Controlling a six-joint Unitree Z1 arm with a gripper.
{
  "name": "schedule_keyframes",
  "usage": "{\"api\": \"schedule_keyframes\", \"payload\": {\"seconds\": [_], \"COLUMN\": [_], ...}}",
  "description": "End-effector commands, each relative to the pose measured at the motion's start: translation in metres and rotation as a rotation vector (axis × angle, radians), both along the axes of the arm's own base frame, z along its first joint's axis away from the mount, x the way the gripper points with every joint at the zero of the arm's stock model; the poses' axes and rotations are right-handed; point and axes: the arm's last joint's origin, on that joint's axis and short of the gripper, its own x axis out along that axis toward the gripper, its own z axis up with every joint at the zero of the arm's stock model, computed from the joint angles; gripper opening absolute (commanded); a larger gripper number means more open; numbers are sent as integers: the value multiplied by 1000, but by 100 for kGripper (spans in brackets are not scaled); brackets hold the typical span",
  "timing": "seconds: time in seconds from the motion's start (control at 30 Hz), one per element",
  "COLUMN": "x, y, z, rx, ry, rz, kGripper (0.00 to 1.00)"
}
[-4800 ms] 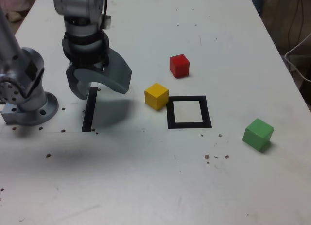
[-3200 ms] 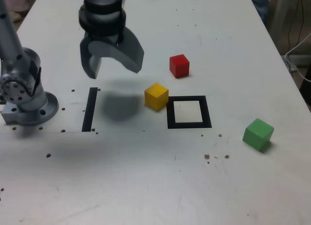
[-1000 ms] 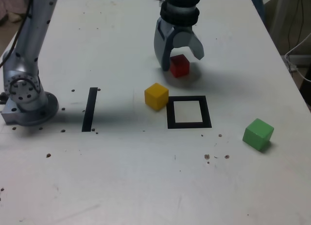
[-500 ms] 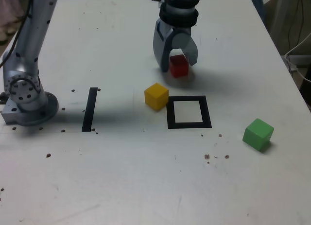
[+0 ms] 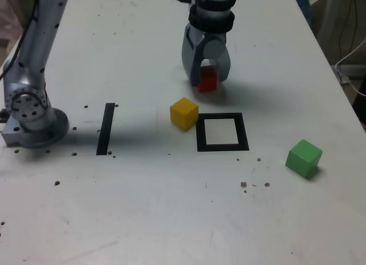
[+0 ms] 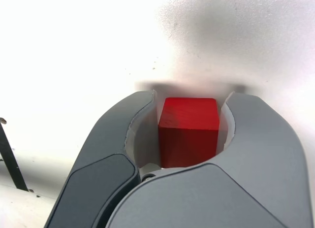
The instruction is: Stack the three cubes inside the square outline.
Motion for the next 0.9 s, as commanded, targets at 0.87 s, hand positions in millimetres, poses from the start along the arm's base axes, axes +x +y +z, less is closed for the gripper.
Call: {"api": "schedule_keyframes", "payload": {"seconds": [0.87], "x": [-8], "y": [-133], "z": [46], "rx": [31], "ry": [-64], "rz": [-253], "kGripper": [19]}}
